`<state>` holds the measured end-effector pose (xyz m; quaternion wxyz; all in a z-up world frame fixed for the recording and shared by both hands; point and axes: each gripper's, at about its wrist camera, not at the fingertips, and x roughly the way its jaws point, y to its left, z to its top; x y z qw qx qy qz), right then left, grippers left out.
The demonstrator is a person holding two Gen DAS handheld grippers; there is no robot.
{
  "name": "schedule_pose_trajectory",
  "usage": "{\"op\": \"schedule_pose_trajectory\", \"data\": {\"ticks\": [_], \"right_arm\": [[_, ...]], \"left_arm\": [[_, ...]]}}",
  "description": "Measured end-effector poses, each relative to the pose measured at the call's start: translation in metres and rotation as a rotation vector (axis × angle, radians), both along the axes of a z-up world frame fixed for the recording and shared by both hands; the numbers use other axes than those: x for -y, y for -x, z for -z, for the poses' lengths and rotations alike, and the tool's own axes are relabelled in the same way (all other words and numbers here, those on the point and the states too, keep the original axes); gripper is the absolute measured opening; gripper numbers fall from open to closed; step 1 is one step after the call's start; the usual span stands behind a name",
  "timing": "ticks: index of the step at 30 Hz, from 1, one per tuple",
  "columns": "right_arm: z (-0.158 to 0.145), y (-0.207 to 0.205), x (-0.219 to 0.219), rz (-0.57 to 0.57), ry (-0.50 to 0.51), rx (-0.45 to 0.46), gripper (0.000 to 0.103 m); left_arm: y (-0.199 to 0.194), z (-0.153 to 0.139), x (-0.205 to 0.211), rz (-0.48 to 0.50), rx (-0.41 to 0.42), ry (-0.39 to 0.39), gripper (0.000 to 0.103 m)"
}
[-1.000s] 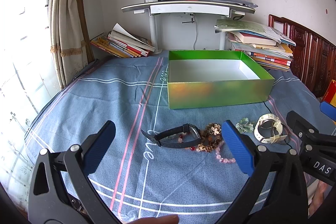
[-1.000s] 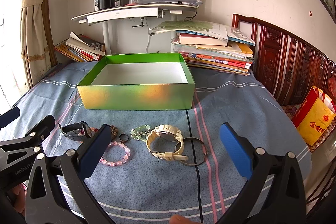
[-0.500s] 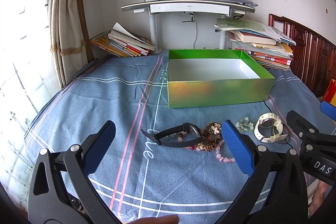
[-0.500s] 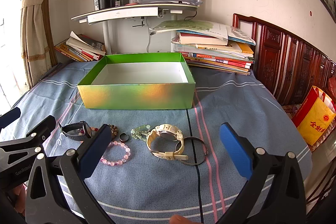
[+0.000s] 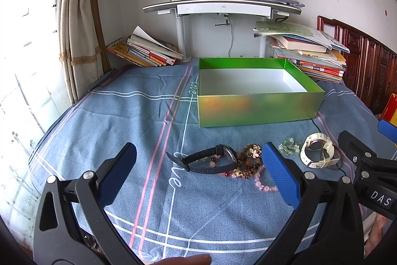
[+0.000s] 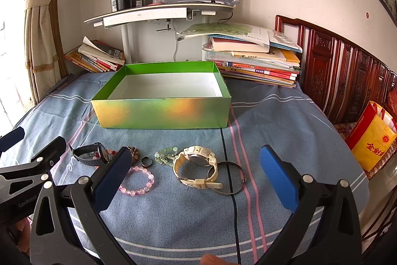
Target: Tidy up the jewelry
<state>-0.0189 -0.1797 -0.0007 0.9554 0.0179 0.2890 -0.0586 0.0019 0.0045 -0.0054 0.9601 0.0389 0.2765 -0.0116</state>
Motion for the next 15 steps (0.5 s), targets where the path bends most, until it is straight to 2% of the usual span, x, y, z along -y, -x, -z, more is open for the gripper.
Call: {"op": "schedule_pose_trajectory", "data": {"ticks": [15], "right_arm": [[0.0004, -0.0001, -0.0001, -0.001, -0.001, -0.003, 0.101]], "left_arm": [[-0.001, -0.0007, 0.0002, 0.0, -0.002, 0.0, 0.1]]}}
